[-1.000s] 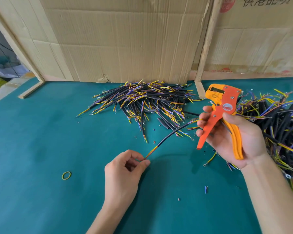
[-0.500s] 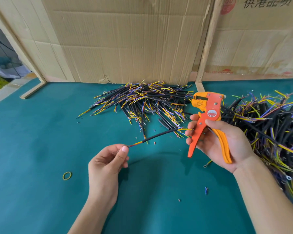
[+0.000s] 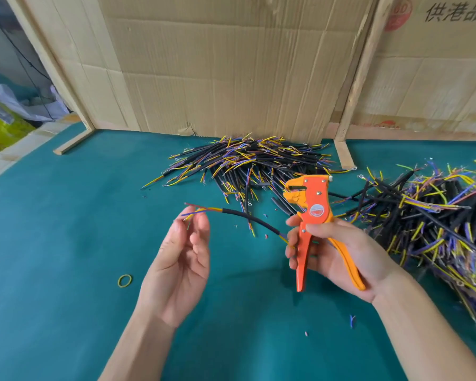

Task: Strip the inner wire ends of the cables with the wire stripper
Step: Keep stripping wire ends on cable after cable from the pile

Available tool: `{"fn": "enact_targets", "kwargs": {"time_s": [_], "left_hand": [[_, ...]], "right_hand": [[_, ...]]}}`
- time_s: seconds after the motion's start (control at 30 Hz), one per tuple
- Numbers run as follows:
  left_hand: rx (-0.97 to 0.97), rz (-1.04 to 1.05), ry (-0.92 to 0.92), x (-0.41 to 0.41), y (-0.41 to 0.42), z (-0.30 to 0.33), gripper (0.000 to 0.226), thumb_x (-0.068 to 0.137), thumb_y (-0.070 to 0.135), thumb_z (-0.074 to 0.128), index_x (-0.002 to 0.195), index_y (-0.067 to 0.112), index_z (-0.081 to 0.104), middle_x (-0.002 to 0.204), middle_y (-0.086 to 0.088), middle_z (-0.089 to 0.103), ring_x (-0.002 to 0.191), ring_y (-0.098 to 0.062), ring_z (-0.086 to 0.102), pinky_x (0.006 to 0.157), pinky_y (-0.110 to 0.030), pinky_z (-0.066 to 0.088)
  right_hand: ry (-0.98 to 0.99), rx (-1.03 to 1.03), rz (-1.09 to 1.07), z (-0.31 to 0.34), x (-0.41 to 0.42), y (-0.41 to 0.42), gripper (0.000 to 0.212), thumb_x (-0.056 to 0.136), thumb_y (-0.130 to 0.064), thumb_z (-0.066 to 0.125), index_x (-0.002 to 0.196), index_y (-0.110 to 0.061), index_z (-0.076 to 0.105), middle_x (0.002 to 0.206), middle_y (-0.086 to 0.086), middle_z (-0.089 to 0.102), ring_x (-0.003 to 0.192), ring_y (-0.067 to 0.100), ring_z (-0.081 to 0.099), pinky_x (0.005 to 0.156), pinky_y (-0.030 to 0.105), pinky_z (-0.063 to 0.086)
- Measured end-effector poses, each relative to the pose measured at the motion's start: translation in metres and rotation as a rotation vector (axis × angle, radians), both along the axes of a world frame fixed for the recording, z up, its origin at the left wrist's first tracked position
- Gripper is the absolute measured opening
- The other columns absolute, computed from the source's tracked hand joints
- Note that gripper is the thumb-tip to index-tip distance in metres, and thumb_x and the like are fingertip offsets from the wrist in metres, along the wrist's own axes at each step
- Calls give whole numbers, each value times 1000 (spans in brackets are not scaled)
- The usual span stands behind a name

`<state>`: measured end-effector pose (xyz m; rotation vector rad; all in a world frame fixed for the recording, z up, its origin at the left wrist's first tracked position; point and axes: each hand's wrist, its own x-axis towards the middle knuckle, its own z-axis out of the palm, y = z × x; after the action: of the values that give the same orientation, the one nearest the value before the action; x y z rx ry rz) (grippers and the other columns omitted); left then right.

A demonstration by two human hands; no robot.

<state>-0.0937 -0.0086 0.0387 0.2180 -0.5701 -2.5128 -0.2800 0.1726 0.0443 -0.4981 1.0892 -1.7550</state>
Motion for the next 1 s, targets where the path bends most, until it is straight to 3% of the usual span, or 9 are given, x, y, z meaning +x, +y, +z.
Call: {"fn": "enact_targets", "kwargs": {"time_s": [0.13, 0.2, 0.27, 0.37, 0.47, 0.57, 0.7, 0.8, 1.0], "left_hand": [[-178, -35, 9, -11, 9, 25, 5, 85, 19, 75, 89, 18, 78, 111, -4, 74, 112, -22, 70, 78, -22, 58], [-354, -23, -18, -22, 17, 37, 12, 95, 19, 61, 92, 18, 72, 118, -9, 72, 125, -34, 61, 100, -35, 54], [-491, 4, -40, -34, 26, 48, 10, 100, 19, 53, 94, 15, 60, 115, -15, 72, 121, -41, 63, 106, -45, 49], [-623, 39, -124, -53, 42, 55, 15, 103, 25, 47, 91, 16, 48, 101, -18, 74, 90, -34, 73, 79, -41, 61], [-781, 140, -242, -65, 51, 46, 20, 107, 23, 44, 90, 13, 43, 80, -12, 69, 56, -19, 57, 49, -25, 43], [-839, 262, -332, -67, 41, 35, 19, 103, 23, 47, 87, 13, 44, 75, -12, 68, 55, -17, 48, 47, -24, 39], [-1004, 461, -436, -58, 14, 16, 25, 99, 19, 49, 76, 29, 49, 80, -12, 71, 64, -14, 53, 61, -26, 45], [-1130, 585, -571, -56, 2, -4, 25, 100, 14, 54, 79, 26, 51, 83, 1, 72, 70, -21, 56, 66, -30, 46], [-1266, 648, -646, -64, -2, -23, 13, 88, 19, 62, 77, 23, 59, 73, 9, 63, 62, -15, 50, 60, -24, 43]], "right_hand": [[-14, 34, 70, 0, 14, -10, 42, 80, -12, 71, 118, 3, 65, 91, 24, 60, 80, 39, 62, 72, 48, 55], [-39, 37, 99, 0, 22, -15, 42, 77, -14, 76, 115, 1, 67, 91, 23, 61, 80, 39, 63, 72, 48, 55], [-76, 22, 125, -1, 29, -20, 42, 75, -14, 79, 112, 1, 67, 91, 24, 62, 79, 39, 64, 71, 47, 56], [-112, -9, 165, -4, 42, -32, 43, 70, -14, 86, 106, 1, 67, 88, 24, 62, 76, 39, 65, 68, 47, 57], [-100, -4, 188, -8, 52, -41, 32, 63, -20, 92, 89, -14, 75, 82, 17, 65, 73, 35, 68, 66, 47, 59], [-87, 28, 187, -8, 51, -39, 26, 70, -19, 85, 94, -12, 75, 88, 18, 69, 88, 35, 72, 73, 46, 59], [-103, 81, 28, -7, 37, -33, 44, 76, -14, 76, 114, 0, 62, 103, 33, 69, 107, 45, 69, 75, 47, 60], [-111, 80, -17, -6, 33, -32, 46, 76, -13, 70, 118, 2, 59, 104, 32, 69, 98, 43, 72, 72, 46, 60], [-128, 66, -2, -8, 31, -29, 47, 75, -8, 71, 119, 6, 61, 103, 34, 67, 84, 42, 69, 72, 48, 60]]}}
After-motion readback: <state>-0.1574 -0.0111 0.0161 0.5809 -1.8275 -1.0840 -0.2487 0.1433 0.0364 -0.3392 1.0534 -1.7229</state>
